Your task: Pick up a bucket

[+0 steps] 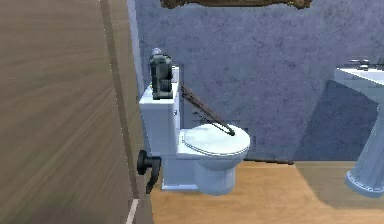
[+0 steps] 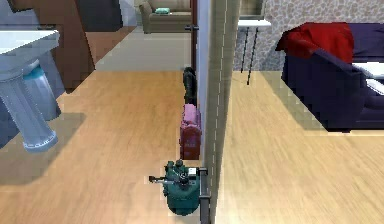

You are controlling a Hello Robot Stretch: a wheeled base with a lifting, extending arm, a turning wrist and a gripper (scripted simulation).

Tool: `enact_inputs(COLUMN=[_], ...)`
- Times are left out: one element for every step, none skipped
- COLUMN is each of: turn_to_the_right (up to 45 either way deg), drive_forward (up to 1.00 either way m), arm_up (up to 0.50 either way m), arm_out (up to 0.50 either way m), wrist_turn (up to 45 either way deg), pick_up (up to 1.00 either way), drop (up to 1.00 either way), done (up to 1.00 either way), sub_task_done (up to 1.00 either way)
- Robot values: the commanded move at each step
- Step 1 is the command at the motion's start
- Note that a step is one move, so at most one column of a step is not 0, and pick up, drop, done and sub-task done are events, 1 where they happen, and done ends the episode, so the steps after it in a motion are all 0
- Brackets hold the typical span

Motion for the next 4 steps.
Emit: enact_inputs(turn_to_the_right=[0.0, 0.0, 0.0, 0.0], drive_forward=[0.00, 0.00, 0.00, 0.00], arm_up=[0.00, -0.30, 0.00, 0.10], arm_out=[0.00, 0.00, 0.00, 0.00], wrist_turn=[30.0, 0.0, 0.0, 0.0], pick_up=[0.00, 0.00, 1.00, 0.00], drop=[0.00, 0.00, 0.00, 0.00], done=[0.00, 0.00, 0.00, 0.00], sub_task_done=[0.00, 0.00, 0.00, 0.00])
